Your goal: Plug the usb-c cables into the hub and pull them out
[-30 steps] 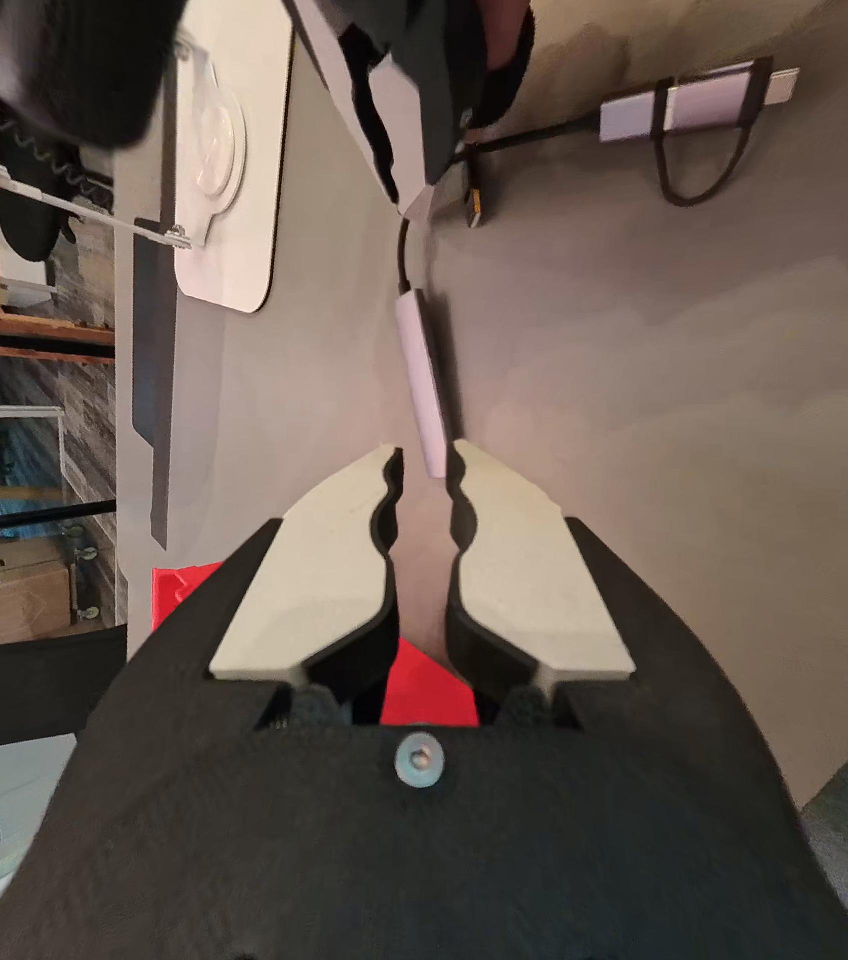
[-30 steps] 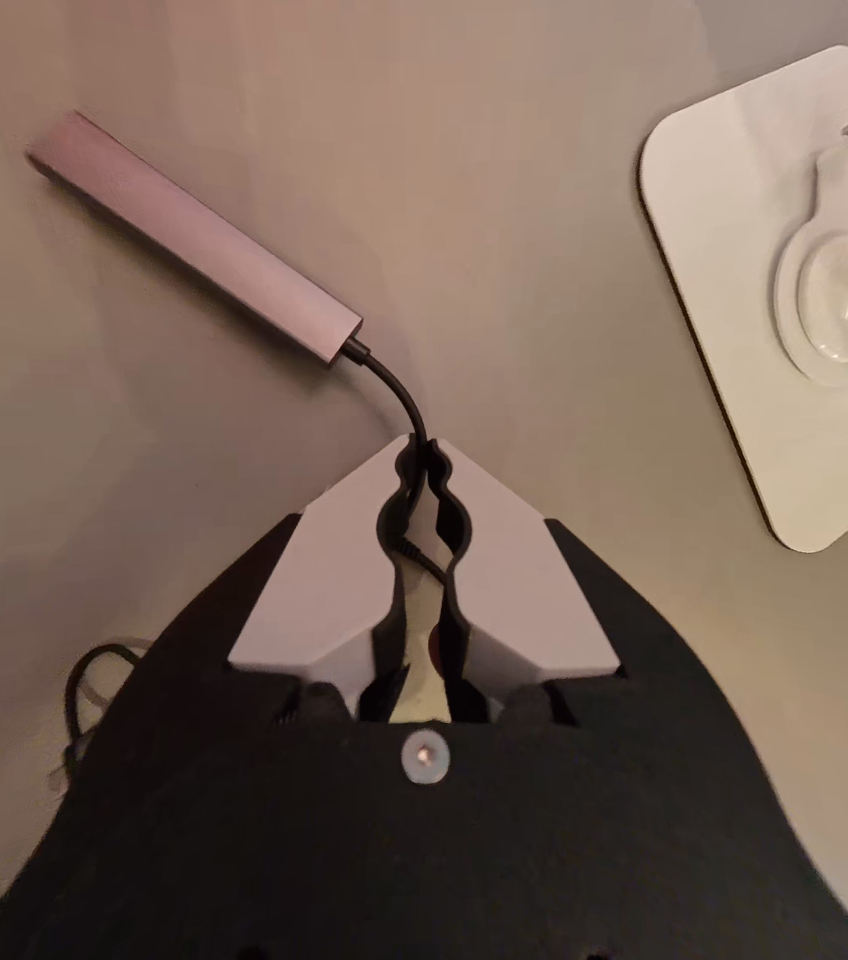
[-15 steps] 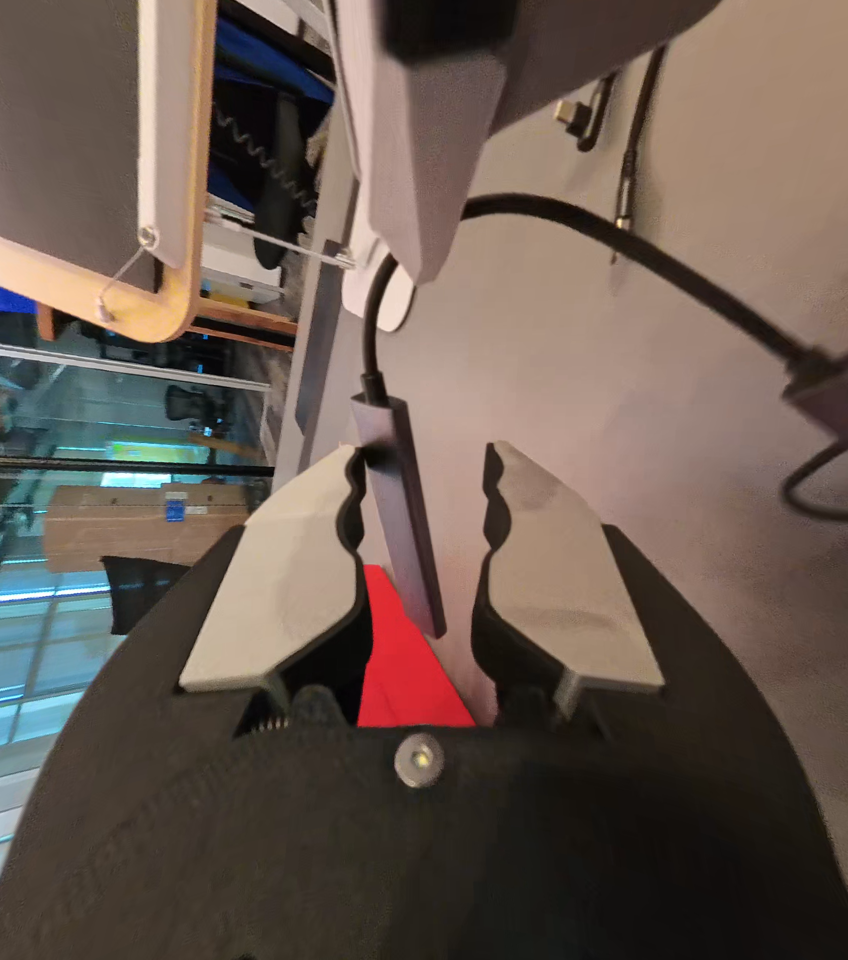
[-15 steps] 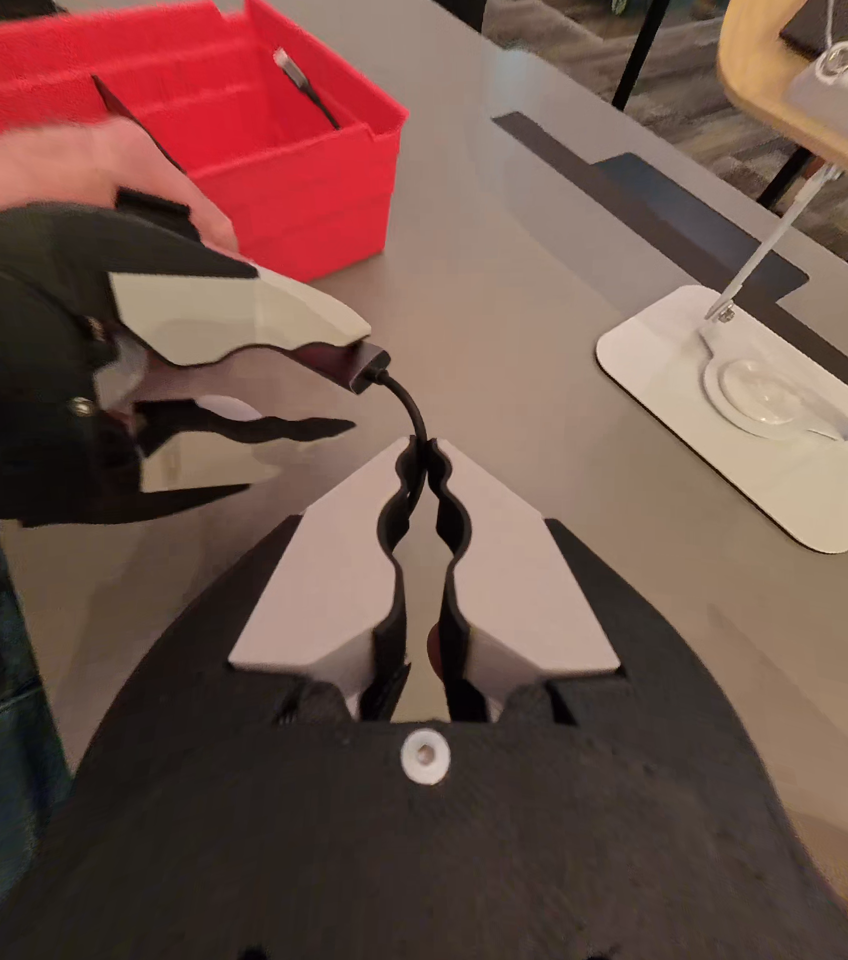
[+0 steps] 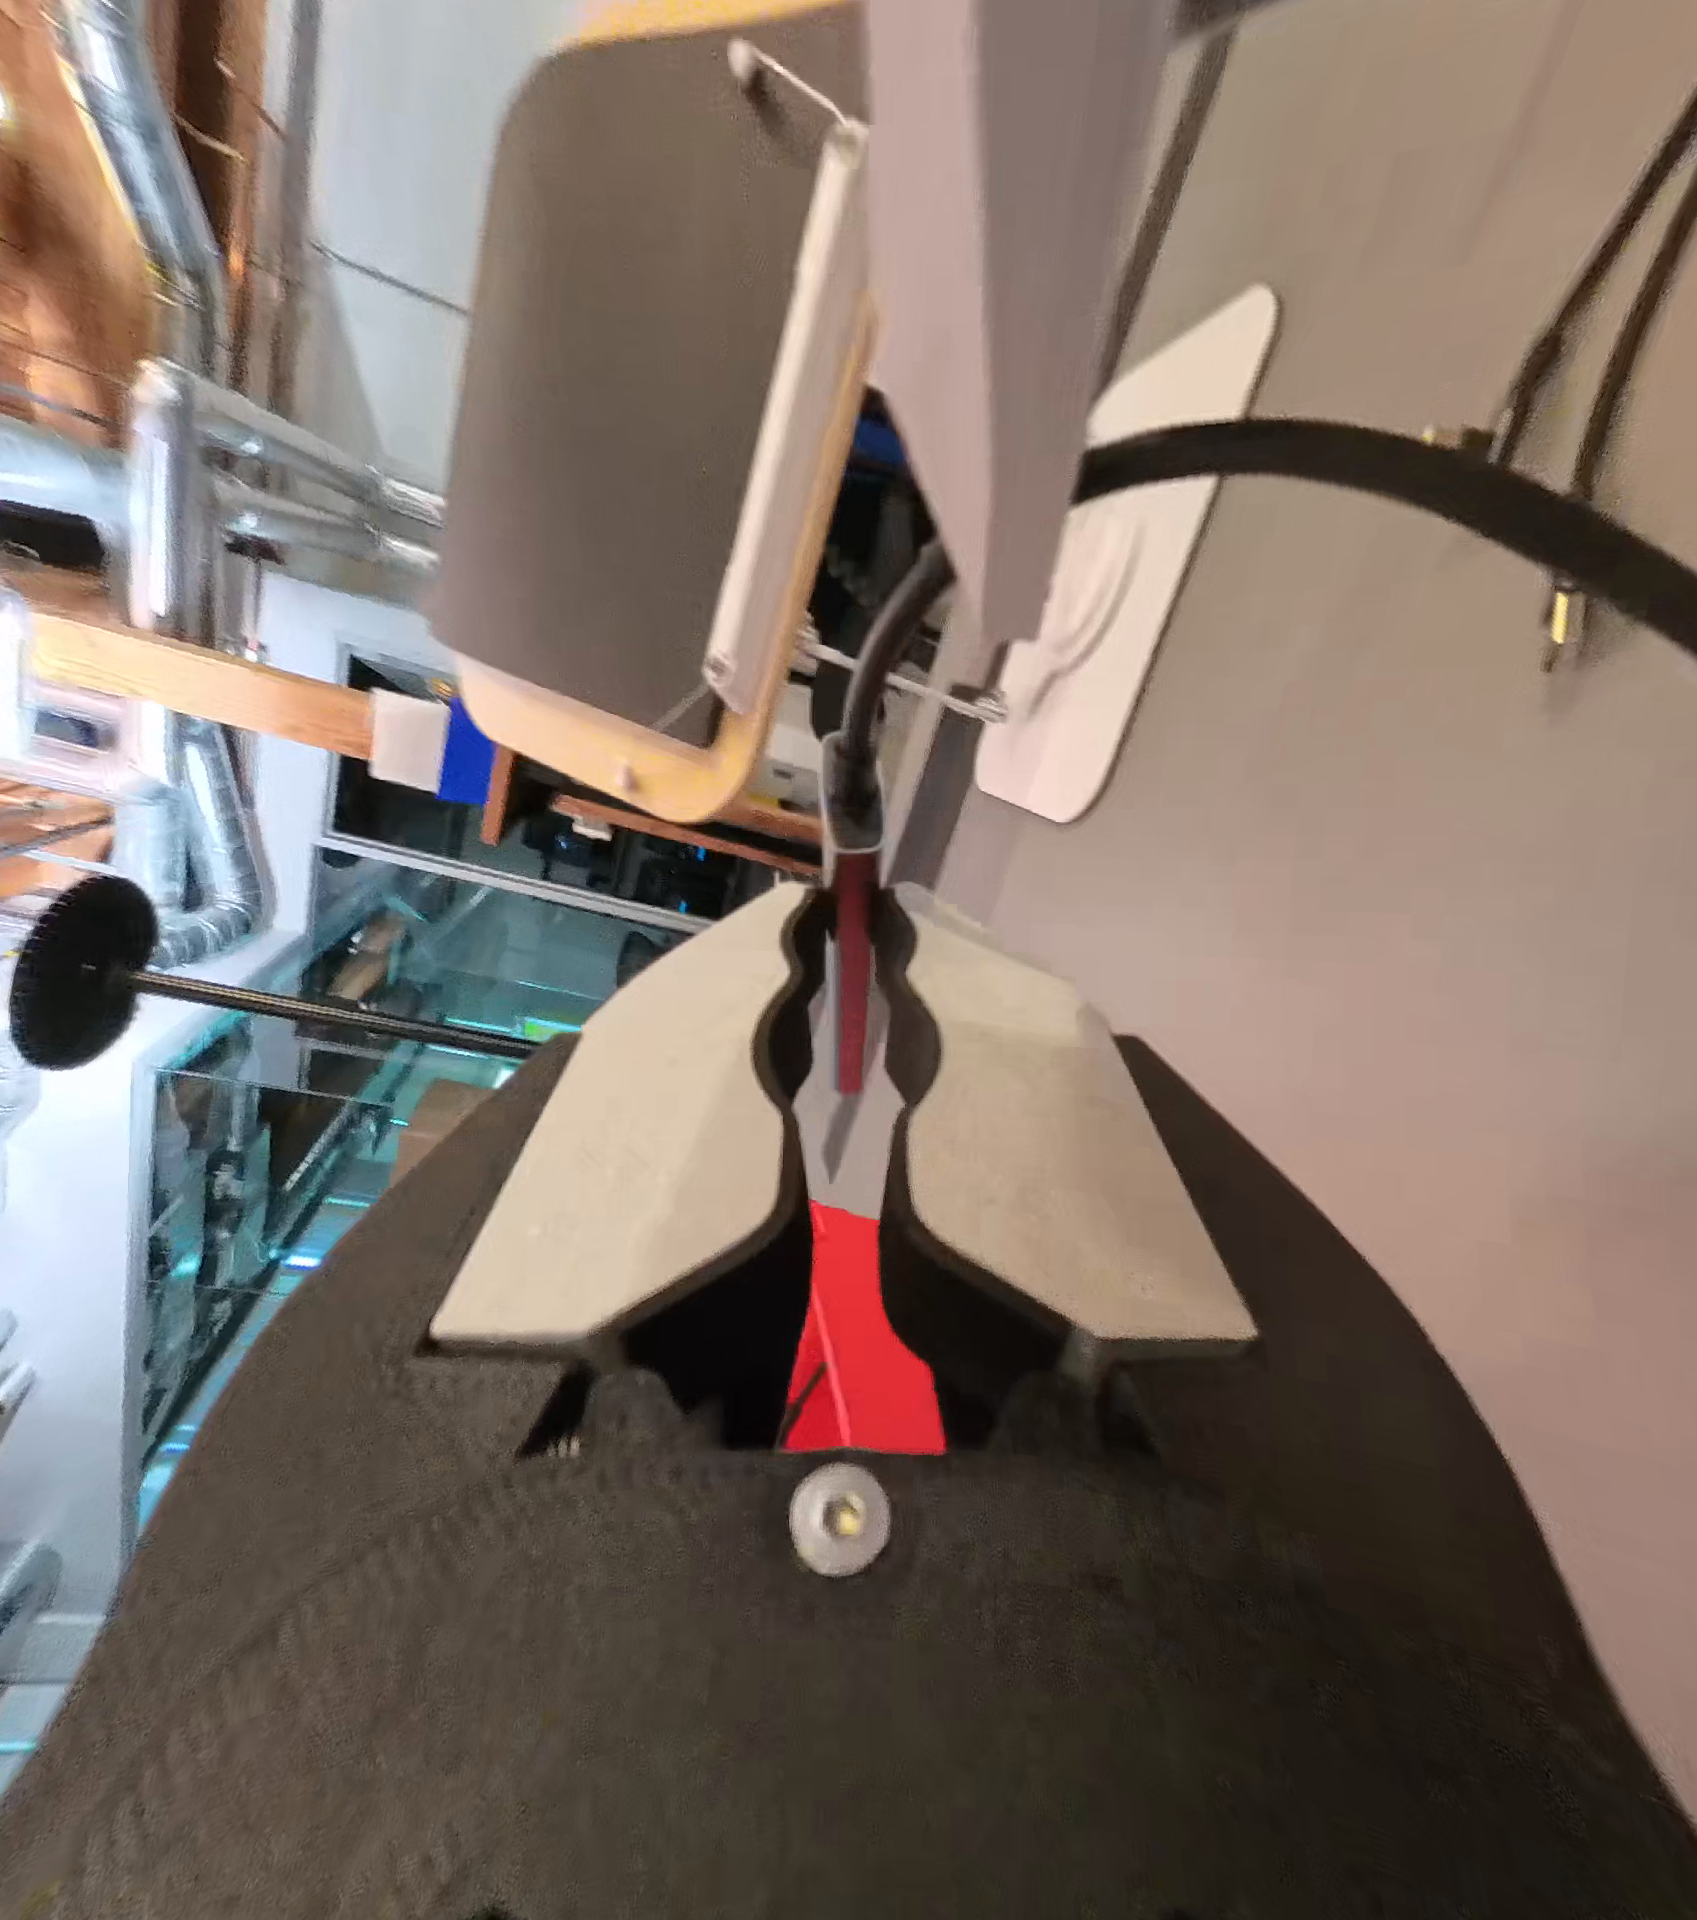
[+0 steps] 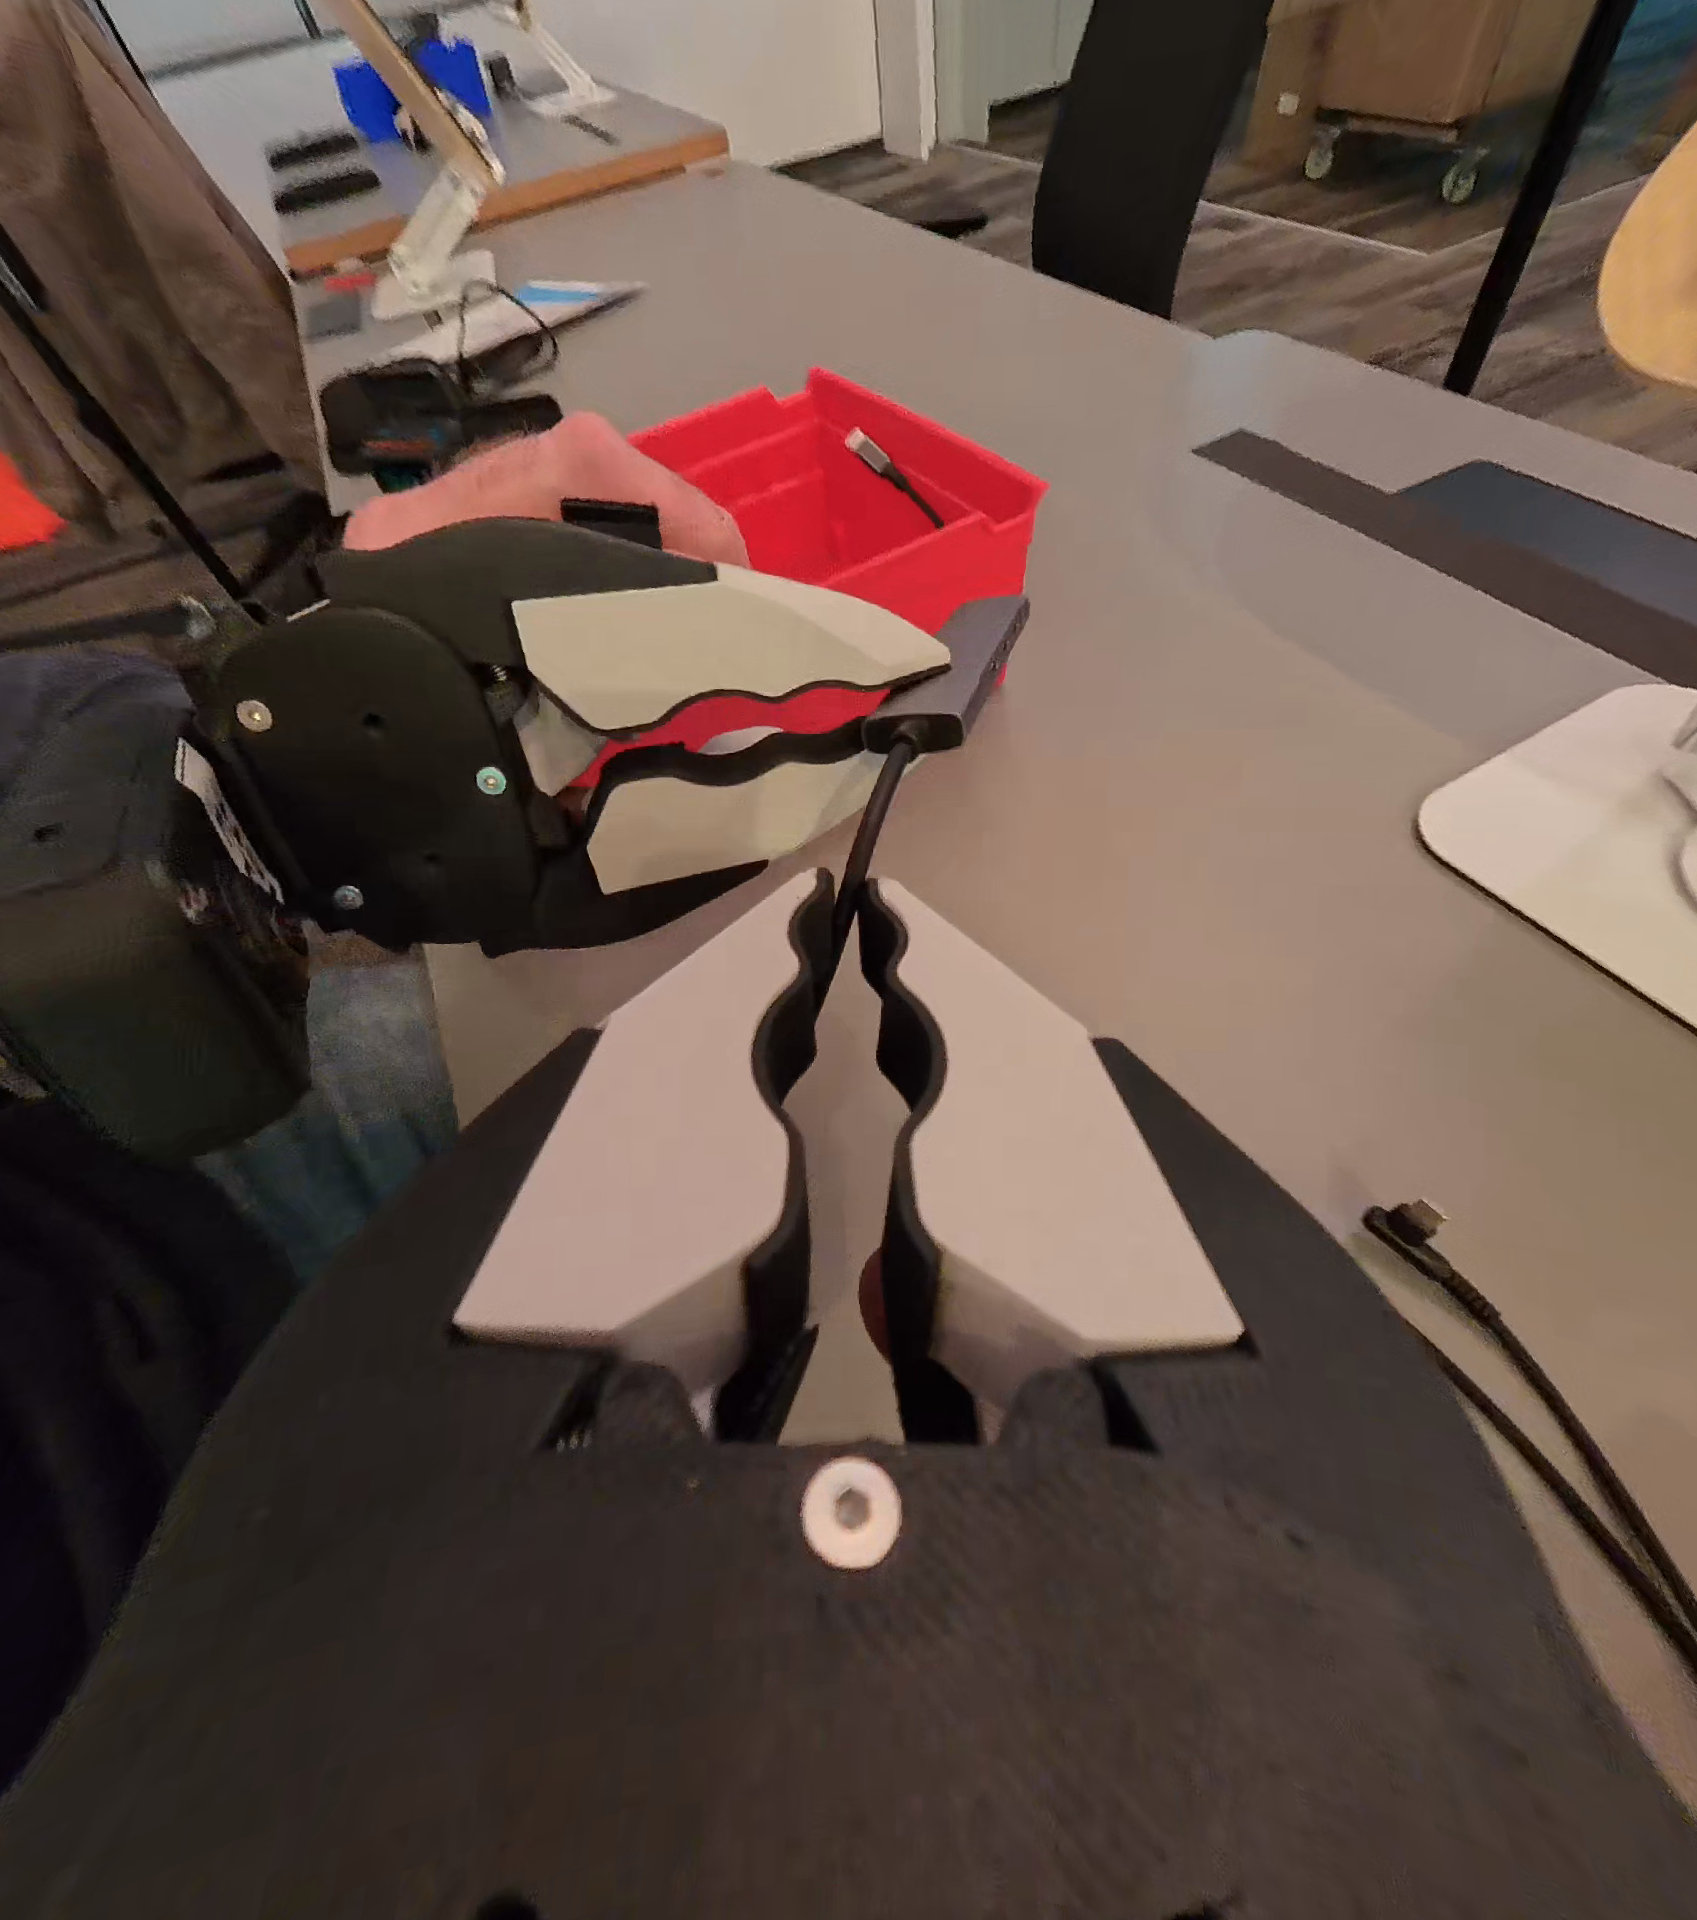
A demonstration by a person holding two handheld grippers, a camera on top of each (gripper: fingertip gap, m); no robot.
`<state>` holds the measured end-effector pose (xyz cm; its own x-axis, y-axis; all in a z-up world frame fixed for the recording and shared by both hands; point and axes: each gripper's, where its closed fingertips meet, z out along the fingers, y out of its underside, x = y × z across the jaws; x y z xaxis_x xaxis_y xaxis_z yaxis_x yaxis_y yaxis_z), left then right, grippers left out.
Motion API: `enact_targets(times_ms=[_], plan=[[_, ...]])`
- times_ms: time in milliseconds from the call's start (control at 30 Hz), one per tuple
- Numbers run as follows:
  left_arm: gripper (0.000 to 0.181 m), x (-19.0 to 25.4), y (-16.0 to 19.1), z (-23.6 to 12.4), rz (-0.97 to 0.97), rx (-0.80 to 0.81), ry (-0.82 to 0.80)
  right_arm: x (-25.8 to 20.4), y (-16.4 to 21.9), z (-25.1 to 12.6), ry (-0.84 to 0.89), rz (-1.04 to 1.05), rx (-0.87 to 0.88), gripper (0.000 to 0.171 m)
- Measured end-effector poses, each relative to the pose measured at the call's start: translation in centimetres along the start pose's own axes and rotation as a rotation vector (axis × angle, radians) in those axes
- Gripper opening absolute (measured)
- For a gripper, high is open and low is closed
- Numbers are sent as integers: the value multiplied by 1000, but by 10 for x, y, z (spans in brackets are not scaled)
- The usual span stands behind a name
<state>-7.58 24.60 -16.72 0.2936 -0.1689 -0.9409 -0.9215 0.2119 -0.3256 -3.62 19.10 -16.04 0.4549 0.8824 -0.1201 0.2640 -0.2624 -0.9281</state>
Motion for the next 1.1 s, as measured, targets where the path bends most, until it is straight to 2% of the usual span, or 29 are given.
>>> enact_targets(times_ms=[133,367,900,1033,1100], plan=[[9,-18,-12,-7,55,70,-74,-11,-11,-8,-53,47,47,0],[12,-26,-21,-11,82,102,-138,-31,-20,-9,-67,59,84,0],[10,-38,-36,-22,105,188,-229,-55,-15,-4,-178,152,87,0],[8,-39,-38,-25,113,203,-218,-59,-15,-3,-198,144,88,2],[8,-39,-40,-27,116,215,-221,-59,-15,-4,-196,116,90,12]])
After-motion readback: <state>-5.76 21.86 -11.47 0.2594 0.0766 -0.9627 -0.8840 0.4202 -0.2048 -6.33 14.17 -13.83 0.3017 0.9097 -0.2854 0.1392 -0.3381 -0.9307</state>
